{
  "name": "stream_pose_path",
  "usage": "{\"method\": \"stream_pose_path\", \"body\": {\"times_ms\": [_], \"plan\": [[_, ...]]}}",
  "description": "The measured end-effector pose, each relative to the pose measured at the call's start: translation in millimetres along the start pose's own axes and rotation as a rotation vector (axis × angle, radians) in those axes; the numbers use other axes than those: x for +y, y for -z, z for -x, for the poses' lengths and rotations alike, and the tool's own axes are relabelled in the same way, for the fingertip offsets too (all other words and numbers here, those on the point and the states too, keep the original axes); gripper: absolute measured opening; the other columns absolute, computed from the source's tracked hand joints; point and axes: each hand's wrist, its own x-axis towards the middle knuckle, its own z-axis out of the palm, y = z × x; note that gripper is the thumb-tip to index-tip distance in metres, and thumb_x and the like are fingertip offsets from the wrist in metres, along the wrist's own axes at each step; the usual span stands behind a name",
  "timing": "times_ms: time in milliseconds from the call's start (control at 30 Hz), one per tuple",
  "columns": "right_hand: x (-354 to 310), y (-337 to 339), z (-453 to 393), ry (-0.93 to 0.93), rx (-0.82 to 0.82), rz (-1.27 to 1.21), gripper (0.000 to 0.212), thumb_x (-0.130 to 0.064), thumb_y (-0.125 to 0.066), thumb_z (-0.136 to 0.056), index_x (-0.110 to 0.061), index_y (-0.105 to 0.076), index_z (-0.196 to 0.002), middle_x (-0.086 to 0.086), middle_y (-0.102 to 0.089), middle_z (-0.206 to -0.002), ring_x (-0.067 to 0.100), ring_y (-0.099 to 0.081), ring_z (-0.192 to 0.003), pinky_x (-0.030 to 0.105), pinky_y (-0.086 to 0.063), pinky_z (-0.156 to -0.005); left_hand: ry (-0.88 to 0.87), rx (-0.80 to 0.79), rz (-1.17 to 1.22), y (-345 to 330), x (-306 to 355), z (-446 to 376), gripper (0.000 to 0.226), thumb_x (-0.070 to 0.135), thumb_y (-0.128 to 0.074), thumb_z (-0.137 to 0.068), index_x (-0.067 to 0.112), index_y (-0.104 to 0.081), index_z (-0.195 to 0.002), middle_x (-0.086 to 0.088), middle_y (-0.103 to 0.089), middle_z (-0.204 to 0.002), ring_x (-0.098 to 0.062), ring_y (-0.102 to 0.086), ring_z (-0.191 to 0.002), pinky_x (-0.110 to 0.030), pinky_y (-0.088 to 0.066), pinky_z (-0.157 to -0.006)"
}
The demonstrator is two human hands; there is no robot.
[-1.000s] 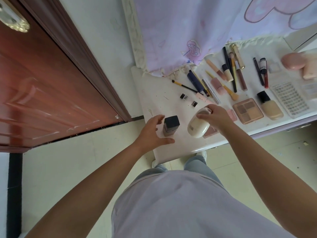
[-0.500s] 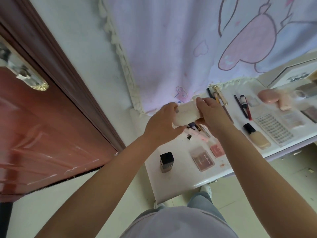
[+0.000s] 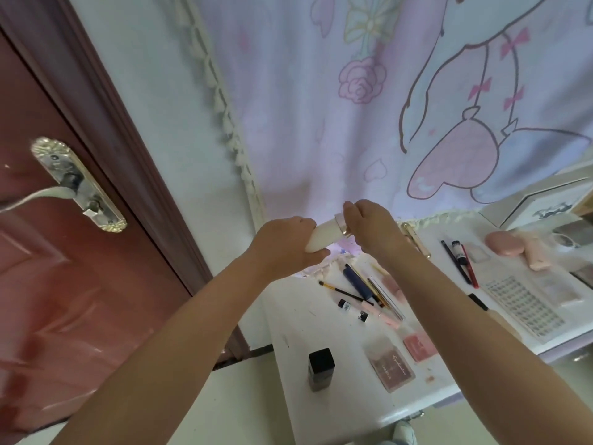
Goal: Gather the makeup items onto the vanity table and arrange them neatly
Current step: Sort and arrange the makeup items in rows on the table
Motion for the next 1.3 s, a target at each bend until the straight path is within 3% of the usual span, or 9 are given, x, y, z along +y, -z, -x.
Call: {"method": "stream_pose_path", "body": {"times_ms": [167,333,467,600,733,900,1133,1233,1300], "plan": [[-6,8,1,0.255,-0.089,0.04,0.028,-0.018,-0.035,-0.095,-0.015,-0.041,-0.068,-0.002,-0.04,-0.059,0.011,-0.037,-0.053,0.01,-0.032,-0.045,0.07,-0.18,0.271,18,-11,-1,0.023,0.038,-0.06,-0.08,0.02,-0.046,-0.074,0.01,-0.045,-0.065,-0.014,-0.046,-0.065,-0.018,-0.028,-0.049],[-4,31,2,0.447,-0.203,0.011,0.019,-0.014,-0.043,-0.094,-0.017,-0.054,-0.109,0.005,-0.058,-0.086,0.014,-0.053,-0.071,0.004,-0.038,-0.063,0.175,-0.259,1.056,37,-18,-1,0.011,0.018,-0.058,-0.087,0.022,-0.05,-0.079,0.006,-0.057,-0.07,-0.003,-0.061,-0.051,-0.013,-0.045,-0.044],[0,42,-1,0.373,-0.26,-0.262,0.027,-0.006,-0.055,-0.086,-0.032,-0.061,-0.092,-0.008,-0.058,-0.079,0.0,-0.05,-0.062,0.008,-0.042,-0.06,0.17,-0.16,1.069,35,-16,-5,0.013,0.016,-0.06,-0.085,0.024,-0.053,-0.077,0.007,-0.055,-0.07,0.007,-0.057,-0.051,-0.009,-0.043,-0.045],[1,42,-2,0.305,-0.222,-0.499,0.025,-0.002,-0.052,-0.087,-0.019,-0.067,-0.075,-0.005,-0.065,-0.089,0.001,-0.057,-0.06,0.011,-0.047,-0.059,0.186,-0.094,1.073,30,-16,-8,0.015,0.017,-0.064,-0.082,0.028,-0.056,-0.079,0.008,-0.057,-0.075,0.003,-0.058,-0.061,-0.012,-0.048,-0.051],[9,38,-7,0.283,-0.167,-0.455,0.03,0.009,-0.058,-0.079,-0.019,-0.064,-0.071,-0.01,-0.063,-0.094,0.002,-0.058,-0.063,0.011,-0.047,-0.064,0.214,-0.054,1.061,21,-12,-8,0.013,0.019,-0.064,-0.082,0.027,-0.056,-0.077,0.009,-0.056,-0.073,0.0,-0.057,-0.062,-0.01,-0.046,-0.049],[17,46,-13,0.222,-0.241,-0.428,0.045,0.015,-0.056,-0.076,-0.023,-0.061,-0.1,-0.012,-0.063,-0.093,-0.001,-0.061,-0.075,0.012,-0.05,-0.068,0.235,-0.024,1.042,21,-10,-7,0.013,0.019,-0.068,-0.078,0.026,-0.06,-0.071,0.009,-0.055,-0.065,-0.005,-0.053,-0.06,-0.009,-0.041,-0.052],[32,44,-10,0.266,-0.212,-0.358,0.046,0.016,-0.048,-0.078,-0.026,-0.065,-0.078,-0.015,-0.068,-0.068,0.005,-0.062,-0.063,0.014,-0.047,-0.06,0.22,-0.006,1.033,9,-3,-1,0.02,0.016,-0.07,-0.075,0.034,-0.06,-0.074,0.014,-0.06,-0.07,0.009,-0.054,-0.056,-0.002,-0.04,-0.052],[42,42,-9,0.251,-0.237,-0.46,0.044,0.013,-0.039,-0.083,-0.019,-0.067,-0.074,-0.007,-0.067,-0.09,0.022,-0.06,-0.078,0.031,-0.049,-0.079,0.246,0.022,1.01,2,2,3,0.019,0.016,-0.072,-0.073,0.032,-0.062,-0.076,0.017,-0.059,-0.069,0.011,-0.054,-0.056,-0.001,-0.04,-0.051],[43,41,-7,0.256,-0.249,-0.458,0.036,0.008,-0.044,-0.085,-0.018,-0.066,-0.073,-0.003,-0.064,-0.098,0.016,-0.06,-0.082,0.028,-0.047,-0.083,0.264,0.032,0.979,-1,7,5,0.02,0.018,-0.073,-0.072,0.034,-0.062,-0.076,0.018,-0.058,-0.074,0.009,-0.055,-0.06,-0.002,-0.041,-0.051]]}}
